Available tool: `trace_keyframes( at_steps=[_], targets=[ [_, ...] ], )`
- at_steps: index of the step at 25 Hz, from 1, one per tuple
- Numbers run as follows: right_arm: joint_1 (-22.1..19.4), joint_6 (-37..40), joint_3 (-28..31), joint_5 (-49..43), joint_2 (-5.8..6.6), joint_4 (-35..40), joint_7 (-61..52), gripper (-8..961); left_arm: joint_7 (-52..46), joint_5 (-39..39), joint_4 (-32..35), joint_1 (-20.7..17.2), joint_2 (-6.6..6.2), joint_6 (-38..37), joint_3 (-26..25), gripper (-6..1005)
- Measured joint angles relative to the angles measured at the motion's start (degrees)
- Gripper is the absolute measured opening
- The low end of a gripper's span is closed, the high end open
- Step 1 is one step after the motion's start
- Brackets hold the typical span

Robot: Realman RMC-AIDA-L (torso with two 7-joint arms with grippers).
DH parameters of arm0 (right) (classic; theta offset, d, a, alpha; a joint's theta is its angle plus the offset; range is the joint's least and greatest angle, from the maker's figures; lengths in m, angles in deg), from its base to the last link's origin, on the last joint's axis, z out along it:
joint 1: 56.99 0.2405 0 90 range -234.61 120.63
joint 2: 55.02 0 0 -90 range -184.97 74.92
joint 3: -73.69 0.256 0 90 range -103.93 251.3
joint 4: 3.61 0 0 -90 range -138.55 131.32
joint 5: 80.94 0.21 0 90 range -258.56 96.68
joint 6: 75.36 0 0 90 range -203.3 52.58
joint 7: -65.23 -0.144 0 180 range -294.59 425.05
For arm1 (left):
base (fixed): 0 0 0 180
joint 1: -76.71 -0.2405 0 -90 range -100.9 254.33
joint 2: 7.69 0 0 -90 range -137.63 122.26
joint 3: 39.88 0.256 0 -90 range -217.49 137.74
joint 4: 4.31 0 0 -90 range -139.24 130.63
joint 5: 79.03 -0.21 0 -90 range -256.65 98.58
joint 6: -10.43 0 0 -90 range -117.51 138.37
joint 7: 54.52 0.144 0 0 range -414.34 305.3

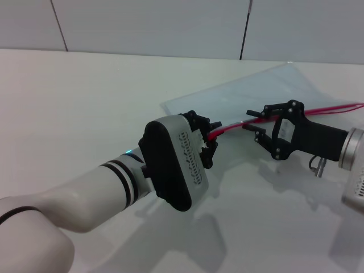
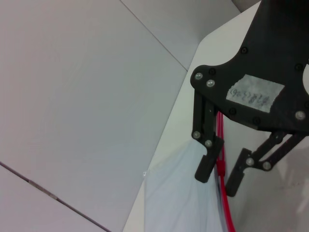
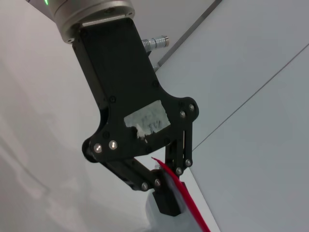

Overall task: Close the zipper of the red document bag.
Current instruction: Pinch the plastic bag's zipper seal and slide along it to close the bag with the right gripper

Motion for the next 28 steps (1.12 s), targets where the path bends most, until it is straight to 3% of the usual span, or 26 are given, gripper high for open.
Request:
trace_keyframes(
  at_steps=[10, 20, 28],
  targets=[
    [-0.4, 0.0, -0.1, 0.0, 0.15, 0.0, 0.0, 156, 0.0, 0.0, -0.1, 0.0, 0.0, 0.0, -0.1, 52],
    [-0.7, 2.4, -4.2, 0.0, 0.11, 1.4, 0.0, 81, 0.0, 0.0, -0.2, 0.1, 0.0, 0.0, -0.1, 52],
    [-0.9, 2.8, -4.2, 0.0, 0.1, 1.4, 0.0, 71, 0.0, 0.0, -0.1, 0.0, 0.0, 0.0, -0.1, 52]
  ],
)
